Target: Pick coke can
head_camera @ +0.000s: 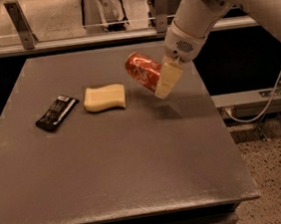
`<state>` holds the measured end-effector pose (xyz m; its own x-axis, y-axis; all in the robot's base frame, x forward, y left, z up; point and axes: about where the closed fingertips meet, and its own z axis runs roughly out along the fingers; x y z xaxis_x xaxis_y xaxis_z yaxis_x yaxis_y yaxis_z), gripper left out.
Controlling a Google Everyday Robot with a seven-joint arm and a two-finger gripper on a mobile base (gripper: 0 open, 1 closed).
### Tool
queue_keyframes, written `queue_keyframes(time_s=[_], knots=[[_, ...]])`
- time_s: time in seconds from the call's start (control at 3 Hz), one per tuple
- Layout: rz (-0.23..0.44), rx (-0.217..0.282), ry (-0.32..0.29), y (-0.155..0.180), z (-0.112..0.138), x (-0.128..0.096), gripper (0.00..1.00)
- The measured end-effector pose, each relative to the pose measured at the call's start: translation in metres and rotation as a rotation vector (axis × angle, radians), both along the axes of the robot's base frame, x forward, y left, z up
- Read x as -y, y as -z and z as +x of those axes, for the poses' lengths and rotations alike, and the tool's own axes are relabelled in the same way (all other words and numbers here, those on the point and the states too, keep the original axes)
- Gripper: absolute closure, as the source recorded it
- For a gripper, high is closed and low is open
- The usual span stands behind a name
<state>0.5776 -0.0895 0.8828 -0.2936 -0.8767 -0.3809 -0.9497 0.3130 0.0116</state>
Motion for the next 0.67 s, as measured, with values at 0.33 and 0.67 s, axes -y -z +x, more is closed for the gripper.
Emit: queue_keyframes(time_s=[0.33,0.67], knots=[[-0.042,0.044,0.035,-0.0134,0.0135,0.0241,1.00],[-0.044,0.050,0.039,-0.0153,0.0151,0.0262,1.00]])
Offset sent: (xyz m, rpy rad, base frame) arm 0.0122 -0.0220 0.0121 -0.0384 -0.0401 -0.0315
